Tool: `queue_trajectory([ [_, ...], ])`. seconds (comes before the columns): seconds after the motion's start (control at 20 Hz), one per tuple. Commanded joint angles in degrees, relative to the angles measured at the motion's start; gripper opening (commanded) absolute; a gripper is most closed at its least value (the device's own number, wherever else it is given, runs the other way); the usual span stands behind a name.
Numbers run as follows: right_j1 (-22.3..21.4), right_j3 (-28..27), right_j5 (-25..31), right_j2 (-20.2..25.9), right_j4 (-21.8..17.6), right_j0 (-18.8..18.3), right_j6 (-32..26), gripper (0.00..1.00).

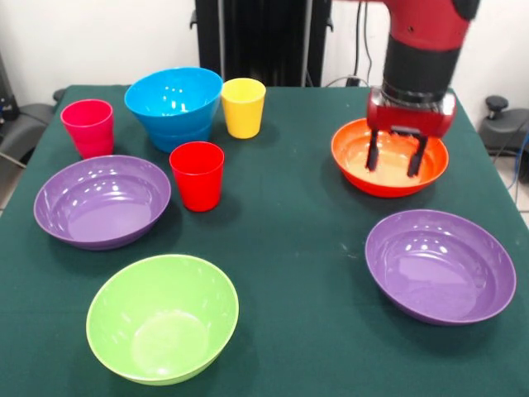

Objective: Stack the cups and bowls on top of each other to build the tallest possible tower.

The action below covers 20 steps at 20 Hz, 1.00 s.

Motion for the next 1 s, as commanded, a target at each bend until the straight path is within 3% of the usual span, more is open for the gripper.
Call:
queue_trajectory([
  [0.05, 9.5, -16.6, 9.8, 0.0, 4.1, 2.0, 11.4, 1.00],
  [0.3, 11.5, -19.9, 11.3, -0.7, 5.1, 3.3, 11.9, 1.00],
  [0.55, 8.8, -15.8, 9.8, -1.9, 5.3, 4.5, 12.8, 1.00],
  [1.0, 10.3, -16.6, 7.7, 0.9, 4.4, 0.7, 7.2, 1.00],
])
